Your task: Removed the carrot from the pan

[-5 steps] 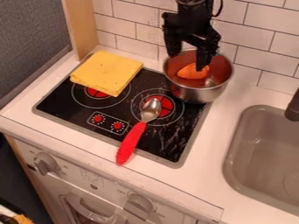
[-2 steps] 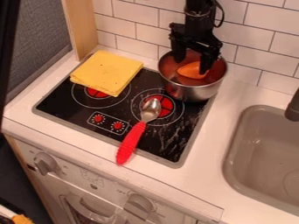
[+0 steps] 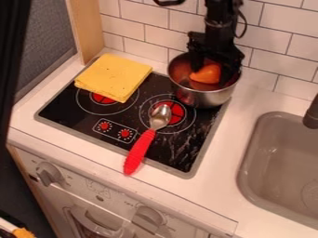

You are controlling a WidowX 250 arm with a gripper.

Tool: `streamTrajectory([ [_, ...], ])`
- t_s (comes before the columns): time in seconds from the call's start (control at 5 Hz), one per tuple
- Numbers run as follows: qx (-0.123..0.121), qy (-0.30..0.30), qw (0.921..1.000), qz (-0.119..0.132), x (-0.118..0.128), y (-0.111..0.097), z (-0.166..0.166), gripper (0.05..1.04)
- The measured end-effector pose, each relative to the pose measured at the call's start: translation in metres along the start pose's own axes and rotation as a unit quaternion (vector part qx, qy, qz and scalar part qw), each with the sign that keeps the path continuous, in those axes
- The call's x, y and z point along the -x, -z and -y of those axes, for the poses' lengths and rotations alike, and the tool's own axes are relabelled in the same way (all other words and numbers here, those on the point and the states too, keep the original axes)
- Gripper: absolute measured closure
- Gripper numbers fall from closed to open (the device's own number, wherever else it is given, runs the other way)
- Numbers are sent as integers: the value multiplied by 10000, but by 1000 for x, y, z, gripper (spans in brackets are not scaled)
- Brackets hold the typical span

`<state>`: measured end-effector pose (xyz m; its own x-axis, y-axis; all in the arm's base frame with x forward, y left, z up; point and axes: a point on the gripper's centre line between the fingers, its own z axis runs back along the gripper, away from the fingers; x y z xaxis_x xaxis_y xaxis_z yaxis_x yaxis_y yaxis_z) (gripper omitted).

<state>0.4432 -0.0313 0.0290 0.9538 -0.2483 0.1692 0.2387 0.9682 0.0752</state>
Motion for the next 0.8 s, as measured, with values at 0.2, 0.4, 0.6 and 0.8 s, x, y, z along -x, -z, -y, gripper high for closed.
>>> streamTrajectory([
  [0.2, -118, -34, 9999, -42, 3, 6, 0, 83],
  [0.4, -239, 29, 9994, -245, 8, 17, 3, 84],
  [0.6, -161, -10, 9995, -286, 7, 20, 5, 157],
  [0.8, -126, 1, 9995, -306, 9, 20, 6, 417],
])
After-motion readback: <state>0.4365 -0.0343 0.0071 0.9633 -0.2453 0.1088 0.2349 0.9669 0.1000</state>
